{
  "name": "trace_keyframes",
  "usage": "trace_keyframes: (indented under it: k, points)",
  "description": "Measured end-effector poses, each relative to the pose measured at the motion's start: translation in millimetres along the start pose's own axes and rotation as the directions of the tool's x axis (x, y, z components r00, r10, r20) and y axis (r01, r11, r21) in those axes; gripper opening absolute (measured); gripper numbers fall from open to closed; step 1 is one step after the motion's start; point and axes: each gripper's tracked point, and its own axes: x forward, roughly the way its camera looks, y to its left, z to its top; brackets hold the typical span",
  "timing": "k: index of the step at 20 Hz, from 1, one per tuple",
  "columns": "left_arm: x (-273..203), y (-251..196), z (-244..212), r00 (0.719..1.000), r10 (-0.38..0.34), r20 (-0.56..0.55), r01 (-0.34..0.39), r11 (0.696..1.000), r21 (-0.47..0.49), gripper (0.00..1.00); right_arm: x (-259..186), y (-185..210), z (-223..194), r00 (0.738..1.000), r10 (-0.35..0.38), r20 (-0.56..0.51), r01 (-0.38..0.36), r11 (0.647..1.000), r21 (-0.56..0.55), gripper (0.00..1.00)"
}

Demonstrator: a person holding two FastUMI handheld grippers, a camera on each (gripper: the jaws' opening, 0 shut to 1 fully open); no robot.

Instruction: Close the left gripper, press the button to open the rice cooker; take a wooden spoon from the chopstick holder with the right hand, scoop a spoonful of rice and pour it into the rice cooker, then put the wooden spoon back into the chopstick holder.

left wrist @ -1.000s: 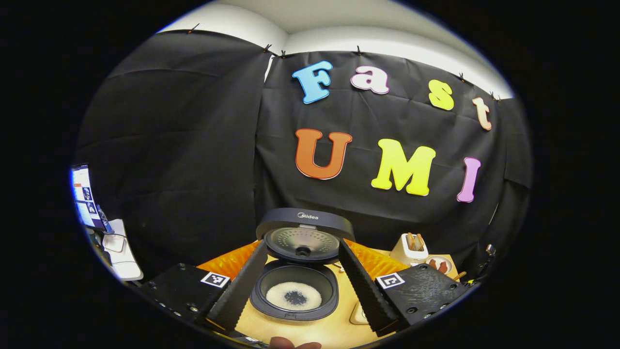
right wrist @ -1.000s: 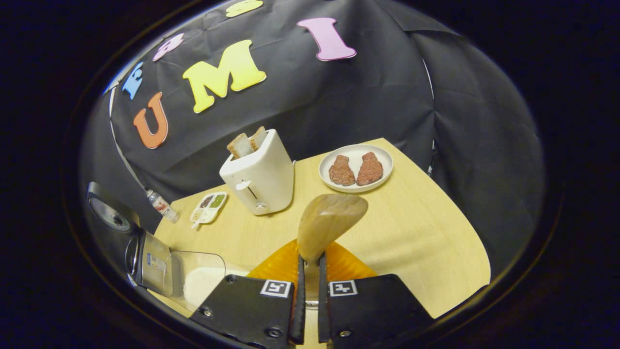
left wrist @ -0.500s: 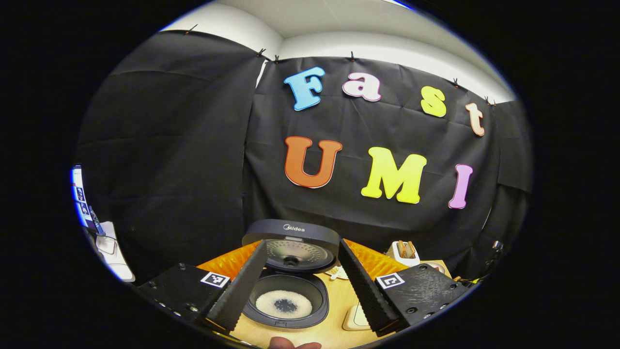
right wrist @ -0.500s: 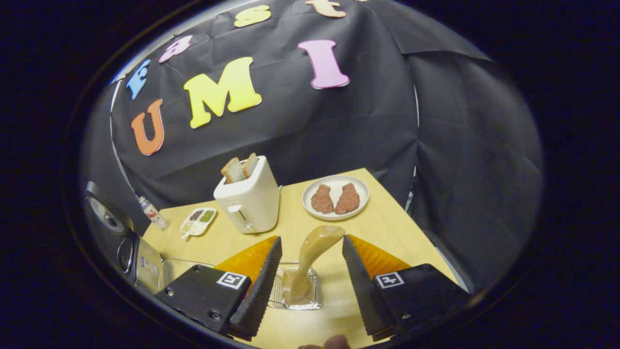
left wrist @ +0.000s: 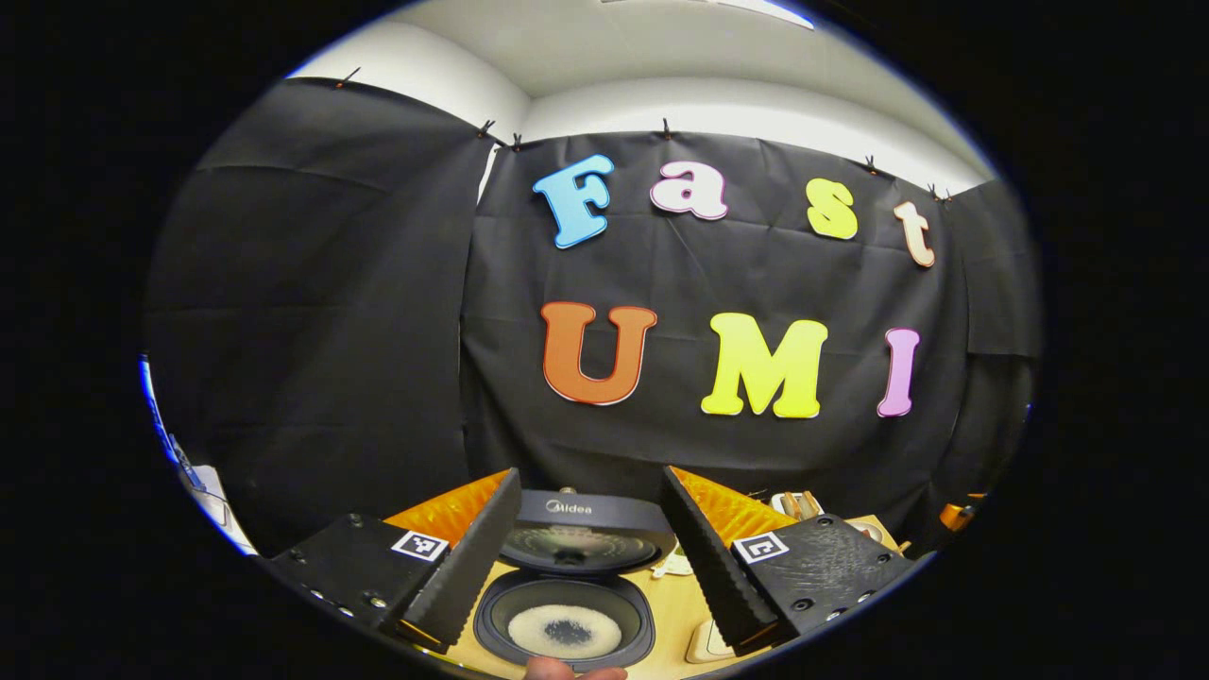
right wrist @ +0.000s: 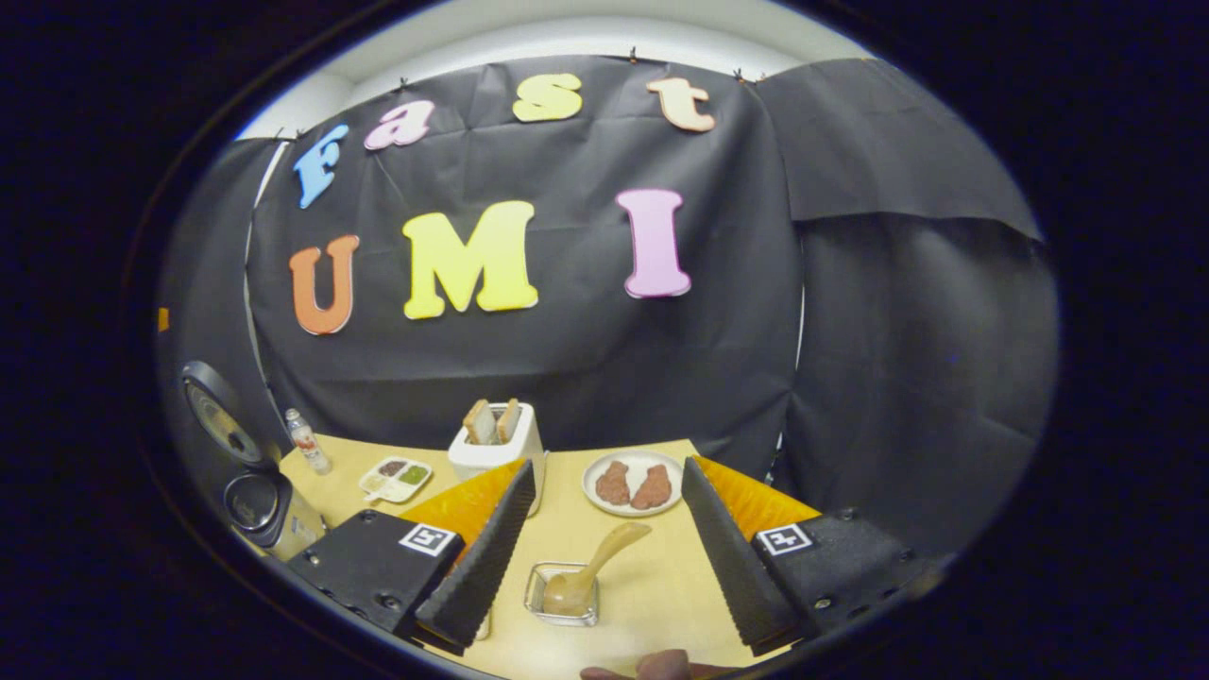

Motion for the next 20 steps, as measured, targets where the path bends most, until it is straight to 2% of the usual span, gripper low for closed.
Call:
trace_keyframes:
  k: [4, 11, 16, 20]
  points:
    - [40, 5, -10, 0.999, 0.003, -0.033, -0.003, 1.000, 0.003, 0.94, -41, 14, 14, 0.999, 0.016, 0.037, -0.015, 0.999, -0.040, 1.00]
    - [86, 28, -47, 0.984, 0.026, -0.175, -0.008, 0.995, 0.104, 0.95, -89, -9, -6, 0.996, -0.086, 0.019, 0.087, 0.995, -0.057, 1.00]
    - [90, 30, -63, 0.965, -0.001, -0.263, 0.034, 0.992, 0.122, 0.95, -107, -22, -17, 0.990, -0.139, 0.000, 0.139, 0.989, -0.046, 1.00]
    - [82, 23, -75, 0.942, -0.034, -0.333, 0.058, 0.996, 0.062, 0.96, -106, -4, -13, 0.995, -0.102, 0.004, 0.102, 0.994, -0.046, 1.00]
